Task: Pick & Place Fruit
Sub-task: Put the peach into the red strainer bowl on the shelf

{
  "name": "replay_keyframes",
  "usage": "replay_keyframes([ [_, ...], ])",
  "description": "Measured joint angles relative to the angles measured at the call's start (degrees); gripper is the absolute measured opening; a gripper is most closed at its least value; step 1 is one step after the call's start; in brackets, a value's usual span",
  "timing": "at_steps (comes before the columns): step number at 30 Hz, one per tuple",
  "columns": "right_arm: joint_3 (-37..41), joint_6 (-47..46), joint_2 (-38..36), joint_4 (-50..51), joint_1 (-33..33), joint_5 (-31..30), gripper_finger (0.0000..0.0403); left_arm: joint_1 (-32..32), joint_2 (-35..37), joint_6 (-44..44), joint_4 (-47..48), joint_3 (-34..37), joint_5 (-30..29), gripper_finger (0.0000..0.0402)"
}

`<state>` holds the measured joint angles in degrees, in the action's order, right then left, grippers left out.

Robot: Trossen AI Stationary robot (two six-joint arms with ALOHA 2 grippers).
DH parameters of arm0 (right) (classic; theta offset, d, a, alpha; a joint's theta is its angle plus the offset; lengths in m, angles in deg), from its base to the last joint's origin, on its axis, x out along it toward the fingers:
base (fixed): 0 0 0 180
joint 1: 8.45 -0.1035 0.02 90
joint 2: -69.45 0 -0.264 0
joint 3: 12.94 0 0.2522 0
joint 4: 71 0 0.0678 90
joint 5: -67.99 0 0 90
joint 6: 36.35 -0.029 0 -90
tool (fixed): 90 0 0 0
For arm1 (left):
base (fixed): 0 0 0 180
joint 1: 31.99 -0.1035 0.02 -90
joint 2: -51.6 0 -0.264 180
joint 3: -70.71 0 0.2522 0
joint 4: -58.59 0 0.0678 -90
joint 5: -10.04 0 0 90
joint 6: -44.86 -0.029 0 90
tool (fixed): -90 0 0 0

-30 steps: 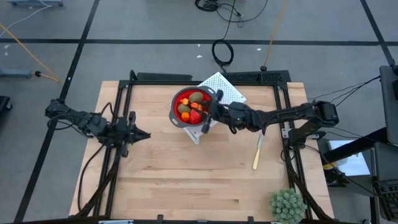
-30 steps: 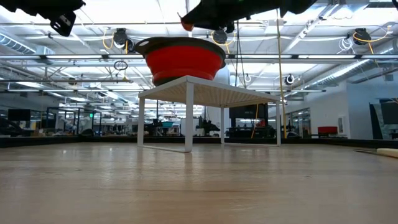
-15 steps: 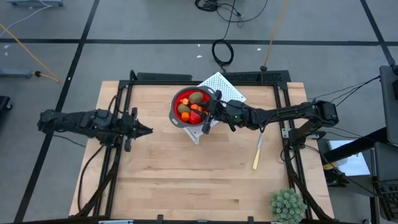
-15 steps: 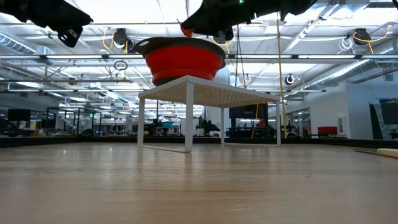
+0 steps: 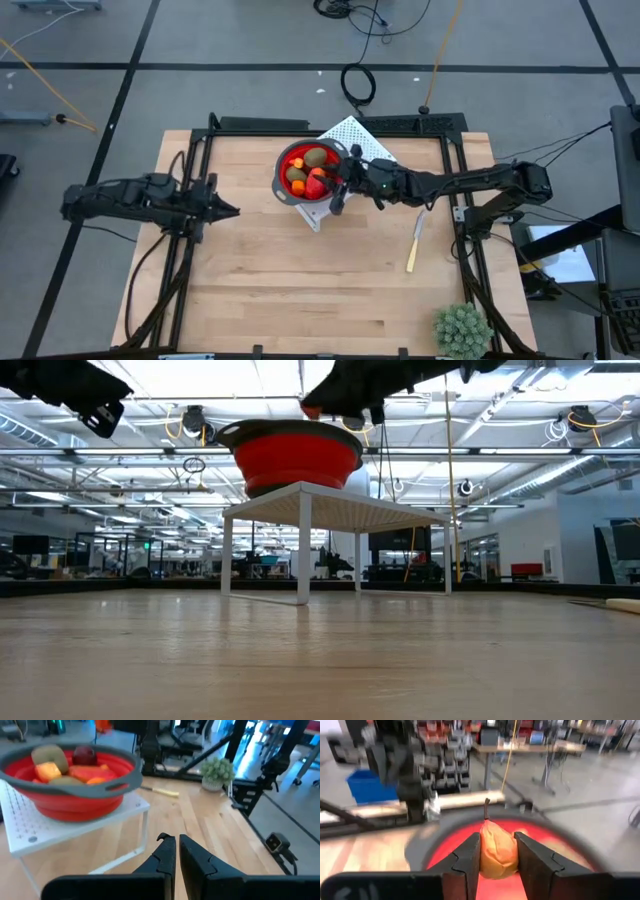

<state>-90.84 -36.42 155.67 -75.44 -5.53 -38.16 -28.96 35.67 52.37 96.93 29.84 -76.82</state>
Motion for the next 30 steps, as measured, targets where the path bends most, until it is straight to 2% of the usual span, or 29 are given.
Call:
replay_keyframes([
  [8,0.1,-2.3,-0.5,2.8,-0.4,1.4,0.0105,0.1,7.6,0.3,-7.7,8.8,-0.2,0.0021],
  [17,0.1,-4.5,-0.7,4.8,-0.4,3.1,0.0105,0.1,15.0,0.5,-8.9,14.4,-0.2,0.0021],
  [30,0.2,-5.3,-0.7,8.2,0.1,4.4,0.0105,0.1,15.6,3.6,-16.1,21.1,-0.1,0.0021],
])
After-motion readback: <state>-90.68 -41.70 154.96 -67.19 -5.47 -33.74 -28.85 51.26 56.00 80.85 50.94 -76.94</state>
